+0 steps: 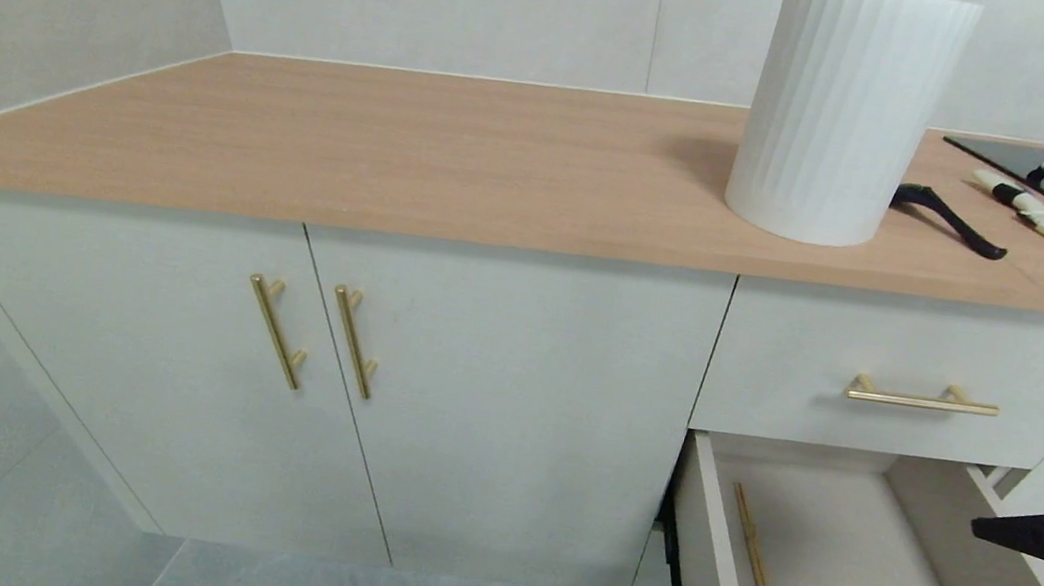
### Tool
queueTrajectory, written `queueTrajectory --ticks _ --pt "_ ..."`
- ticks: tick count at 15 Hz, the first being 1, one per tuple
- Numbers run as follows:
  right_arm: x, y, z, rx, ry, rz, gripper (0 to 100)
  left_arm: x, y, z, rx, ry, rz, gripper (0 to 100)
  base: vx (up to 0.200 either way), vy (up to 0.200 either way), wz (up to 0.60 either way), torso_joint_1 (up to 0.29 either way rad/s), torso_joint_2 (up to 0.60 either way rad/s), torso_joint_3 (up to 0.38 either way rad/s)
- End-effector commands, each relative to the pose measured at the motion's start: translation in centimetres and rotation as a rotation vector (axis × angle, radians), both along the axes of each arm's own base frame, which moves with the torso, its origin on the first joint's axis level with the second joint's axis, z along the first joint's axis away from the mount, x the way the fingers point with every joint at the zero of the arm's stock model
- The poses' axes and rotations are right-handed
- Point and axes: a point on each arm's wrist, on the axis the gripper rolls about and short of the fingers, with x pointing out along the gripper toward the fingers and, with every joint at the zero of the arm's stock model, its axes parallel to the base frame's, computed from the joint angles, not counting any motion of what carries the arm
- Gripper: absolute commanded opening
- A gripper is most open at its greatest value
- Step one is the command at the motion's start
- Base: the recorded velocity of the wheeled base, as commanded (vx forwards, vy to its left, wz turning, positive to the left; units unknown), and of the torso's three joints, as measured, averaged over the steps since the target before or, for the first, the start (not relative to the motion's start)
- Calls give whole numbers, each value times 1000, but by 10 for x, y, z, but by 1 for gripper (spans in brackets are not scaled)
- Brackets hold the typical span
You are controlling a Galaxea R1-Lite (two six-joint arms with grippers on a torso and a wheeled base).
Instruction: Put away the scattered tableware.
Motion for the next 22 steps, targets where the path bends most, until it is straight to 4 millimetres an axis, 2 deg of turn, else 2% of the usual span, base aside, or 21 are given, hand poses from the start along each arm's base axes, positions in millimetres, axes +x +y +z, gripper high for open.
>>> queueTrajectory --ticks 1,14,17,19,22 --pt "0 0 0 0 -1 0 100 0 0 0 -1 1 0 100 0 0 0 124 -613 -310" --pt "-4 3 -7 -33 23 45 100 0 0 0 -1 2 1 100 0 0 0 175 -490 -298" --pt "-1 5 -2 -30 -10 61 100 0 0 0 -1 1 0 100 0 0 0 217 -505 -284" --pt "25 0 2 -12 -81 73 100 0 0 0 -1 1 1 100 0 0 0 120 -263 -151" --pt "94 -8 -7 -32 -121 81 100 0 0 0 -1 2 0 100 0 0 0 26 -55 -32"
